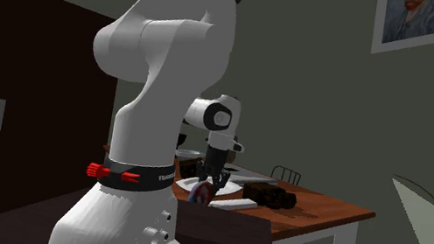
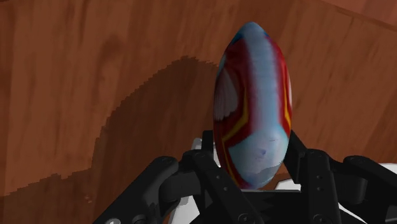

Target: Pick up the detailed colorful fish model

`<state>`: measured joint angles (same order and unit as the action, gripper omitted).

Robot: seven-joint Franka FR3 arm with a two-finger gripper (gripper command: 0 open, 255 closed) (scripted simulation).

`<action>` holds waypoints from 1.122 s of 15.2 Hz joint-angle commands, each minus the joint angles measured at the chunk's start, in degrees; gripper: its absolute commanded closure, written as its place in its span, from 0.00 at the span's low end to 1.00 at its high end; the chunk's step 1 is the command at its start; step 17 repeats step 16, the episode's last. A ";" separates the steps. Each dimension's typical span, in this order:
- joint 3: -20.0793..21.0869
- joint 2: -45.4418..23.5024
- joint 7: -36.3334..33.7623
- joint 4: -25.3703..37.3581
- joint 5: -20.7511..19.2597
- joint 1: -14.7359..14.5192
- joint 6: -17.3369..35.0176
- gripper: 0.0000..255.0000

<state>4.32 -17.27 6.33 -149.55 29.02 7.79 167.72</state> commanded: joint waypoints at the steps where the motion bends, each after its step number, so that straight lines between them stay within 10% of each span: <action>1: -0.83 1.50 -1.00 -0.41 -0.96 -0.70 -1.13 1.00; 17: -5.44 14.35 -9.59 -2.64 -10.57 -3.32 -11.52 1.00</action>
